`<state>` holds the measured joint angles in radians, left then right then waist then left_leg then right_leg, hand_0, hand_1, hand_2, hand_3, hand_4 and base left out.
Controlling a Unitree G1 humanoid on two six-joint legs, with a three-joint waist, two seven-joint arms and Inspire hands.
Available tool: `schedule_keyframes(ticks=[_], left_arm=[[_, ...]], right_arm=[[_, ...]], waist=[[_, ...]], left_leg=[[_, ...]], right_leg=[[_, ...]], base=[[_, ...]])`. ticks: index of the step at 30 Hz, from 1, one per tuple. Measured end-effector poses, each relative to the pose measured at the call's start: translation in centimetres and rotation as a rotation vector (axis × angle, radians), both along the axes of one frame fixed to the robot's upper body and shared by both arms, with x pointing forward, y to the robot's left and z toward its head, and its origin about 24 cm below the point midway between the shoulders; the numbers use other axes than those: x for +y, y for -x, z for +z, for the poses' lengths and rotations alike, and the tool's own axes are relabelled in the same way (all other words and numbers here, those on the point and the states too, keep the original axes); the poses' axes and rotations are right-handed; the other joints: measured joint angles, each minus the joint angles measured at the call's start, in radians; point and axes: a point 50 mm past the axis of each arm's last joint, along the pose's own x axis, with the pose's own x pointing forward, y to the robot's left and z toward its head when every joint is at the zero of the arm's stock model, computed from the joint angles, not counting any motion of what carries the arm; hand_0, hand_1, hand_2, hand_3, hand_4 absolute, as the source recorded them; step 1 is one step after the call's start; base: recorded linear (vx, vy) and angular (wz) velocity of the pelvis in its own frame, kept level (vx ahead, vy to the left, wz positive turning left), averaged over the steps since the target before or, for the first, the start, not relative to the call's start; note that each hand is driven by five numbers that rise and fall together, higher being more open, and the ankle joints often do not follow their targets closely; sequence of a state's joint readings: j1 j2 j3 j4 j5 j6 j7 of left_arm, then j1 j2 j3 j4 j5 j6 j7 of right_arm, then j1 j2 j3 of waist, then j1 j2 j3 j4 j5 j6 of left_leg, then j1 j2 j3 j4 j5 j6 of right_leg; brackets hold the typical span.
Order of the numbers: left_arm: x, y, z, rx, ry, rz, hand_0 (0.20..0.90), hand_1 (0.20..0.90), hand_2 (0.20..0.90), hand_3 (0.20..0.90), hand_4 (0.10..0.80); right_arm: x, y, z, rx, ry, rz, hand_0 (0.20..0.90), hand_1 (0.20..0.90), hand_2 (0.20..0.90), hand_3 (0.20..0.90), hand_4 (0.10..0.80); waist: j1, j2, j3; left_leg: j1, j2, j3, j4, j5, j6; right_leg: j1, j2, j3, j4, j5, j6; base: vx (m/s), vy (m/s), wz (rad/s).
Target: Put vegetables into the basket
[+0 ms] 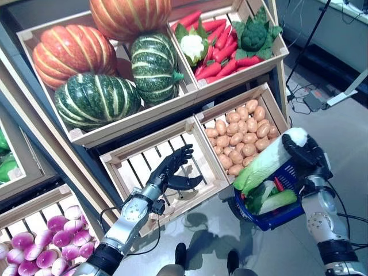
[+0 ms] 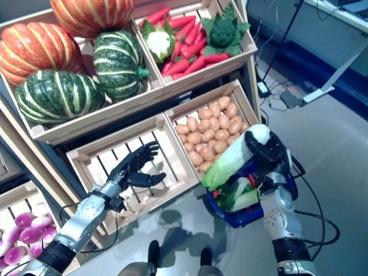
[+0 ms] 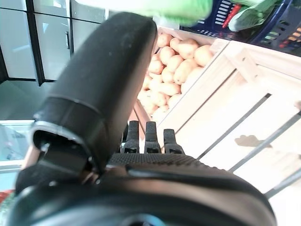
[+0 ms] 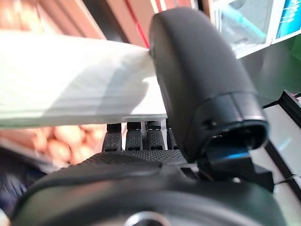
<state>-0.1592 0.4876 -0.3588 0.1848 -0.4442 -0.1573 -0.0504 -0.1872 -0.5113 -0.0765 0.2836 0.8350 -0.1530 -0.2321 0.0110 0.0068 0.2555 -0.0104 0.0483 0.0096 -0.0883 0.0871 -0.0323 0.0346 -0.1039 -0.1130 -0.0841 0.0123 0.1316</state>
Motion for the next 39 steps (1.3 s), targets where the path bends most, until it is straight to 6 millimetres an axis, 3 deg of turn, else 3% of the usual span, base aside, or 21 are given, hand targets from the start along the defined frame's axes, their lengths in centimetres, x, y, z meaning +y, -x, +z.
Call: schedule_keyframes(ticks=[5,9,13,18,28,35,39], left_arm=[[-0.1,-1.1,2.5,-0.066,0.130,0.001,0.900,0.900,0.900,0.900,0.800],[0.1,-2.7,6.0,-0.196,0.189,-0.016,0.900,0.900,0.900,0.900,0.800],[0.2,-3.6,8.5,-0.282,0.261,-0.033,0.900,0.900,0.900,0.900,0.800],[0.2,-4.0,10.8,-0.371,0.315,-0.072,0.900,0.900,0.900,0.900,0.800],[-1.4,-4.1,15.3,-0.541,0.379,-0.228,0.900,0.900,0.900,0.900,0.800],[-2.2,-4.0,16.5,-0.562,0.471,-0.328,0.900,0.900,0.900,0.900,0.800],[-3.0,-3.9,17.2,-0.587,0.495,-0.367,0.900,0.900,0.900,0.900,0.800]], right_arm=[[-1.7,-0.7,0.7,-0.031,0.001,-0.122,0.300,0.300,0.300,0.300,0.400],[-3.8,-1.4,1.0,-0.084,-0.171,-0.249,0.300,0.300,0.300,0.300,0.400],[-5.7,-1.6,0.3,-0.061,-0.252,-0.370,0.300,0.300,0.300,0.300,0.400],[-7.1,-1.7,0.2,-0.085,-0.383,-0.457,0.300,0.300,0.300,0.300,0.400],[-6.8,-4.5,4.7,-0.292,-0.566,-0.469,0.300,0.300,0.300,0.300,0.400],[-6.8,-5.2,5.5,-0.335,-0.656,-0.485,0.300,0.300,0.300,0.300,0.400],[-7.3,-5.3,6.9,-0.369,-0.658,-0.515,0.300,0.300,0.300,0.300,0.400]], waist=[[-0.002,-0.019,0.090],[0.006,-0.028,0.211],[0.013,-0.029,0.255],[0.018,-0.027,0.264],[0.039,-0.017,0.266],[0.047,0.001,0.266],[0.055,0.015,0.267]], left_leg=[[-0.059,0.001,0.002,0.023,0.003,0.000],[-0.126,0.003,0.001,0.068,0.002,0.000],[-0.221,0.003,-0.008,0.120,0.002,0.000],[-0.353,0.003,-0.015,0.198,0.000,0.002],[-0.635,-0.018,-0.034,0.345,0.014,-0.007],[-0.780,-0.036,-0.044,0.498,-0.024,-0.017],[-0.850,-0.037,-0.050,0.575,-0.053,-0.016]], right_leg=[[-0.060,0.002,0.011,0.020,0.008,-0.002],[-0.123,0.004,0.016,0.060,0.011,-0.003],[-0.210,0.004,0.011,0.105,0.010,-0.004],[-0.337,0.004,-0.004,0.186,0.003,-0.010],[-0.700,-0.029,0.012,0.518,-0.087,-0.031],[-0.858,-0.051,0.026,0.703,-0.149,-0.044],[-0.922,-0.051,0.031,0.760,-0.169,-0.053]], base=[[-0.225,-0.023,-0.03],[-0.208,-0.115,0.02],[-0.178,-0.101,0.07],[-0.158,-0.077,0.06],[-0.134,-0.025,0.06],[-0.056,-0.037,0.08],[0.019,-0.046,0.00]])
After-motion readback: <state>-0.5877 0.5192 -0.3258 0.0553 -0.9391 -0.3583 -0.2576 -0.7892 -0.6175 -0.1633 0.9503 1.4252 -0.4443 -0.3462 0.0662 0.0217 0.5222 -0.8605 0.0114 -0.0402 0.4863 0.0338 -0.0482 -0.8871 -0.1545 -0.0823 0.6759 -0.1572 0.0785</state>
